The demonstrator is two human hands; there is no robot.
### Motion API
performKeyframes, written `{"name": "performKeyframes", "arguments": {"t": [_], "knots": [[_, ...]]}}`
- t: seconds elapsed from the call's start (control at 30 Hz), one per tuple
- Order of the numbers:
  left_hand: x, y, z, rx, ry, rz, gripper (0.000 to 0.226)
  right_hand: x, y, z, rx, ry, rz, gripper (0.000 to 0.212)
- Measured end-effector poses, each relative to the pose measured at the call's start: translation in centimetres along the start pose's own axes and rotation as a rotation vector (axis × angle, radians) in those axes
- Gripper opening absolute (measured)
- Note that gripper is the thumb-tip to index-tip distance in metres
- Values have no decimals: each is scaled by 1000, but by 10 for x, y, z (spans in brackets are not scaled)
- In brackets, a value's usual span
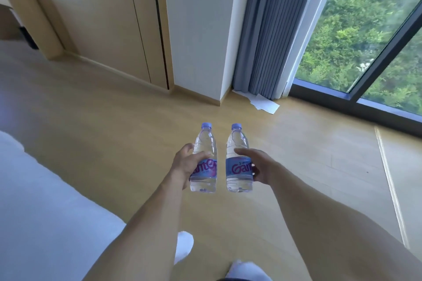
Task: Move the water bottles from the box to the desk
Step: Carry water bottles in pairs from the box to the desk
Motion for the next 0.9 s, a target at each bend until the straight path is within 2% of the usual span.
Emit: {"name": "performKeyframes", "arguments": {"t": [0.23, 0.37, 0.47, 0.6, 0.9], "knots": [[-68, 54, -88, 15, 160, 36, 41, 53, -76, -116, 31, -135, 81, 40], [-111, 88, -145, 11, 267, 34, 46, 88, -130, -190, 42, -253, 174, 40], [-136, 115, -179, -33, 346, 12, 63, 116, -174, -238, 58, -329, 227, 37], [-167, 154, -219, -58, 419, -27, 74, 155, -230, -289, 60, -424, 283, 35], [-253, 204, -268, -7, 615, 94, 72, 253, -304, -367, 43, -570, 429, 36]]}}
Point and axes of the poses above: each hand's wrist, its own z-axis away from the middle knuckle, its own x-axis out of the palm, y = z × x, the point moved 8 cm from there along -z, towards the middle knuckle, and after that the axes turned 6 degrees about -y, right-handed, at the moved point
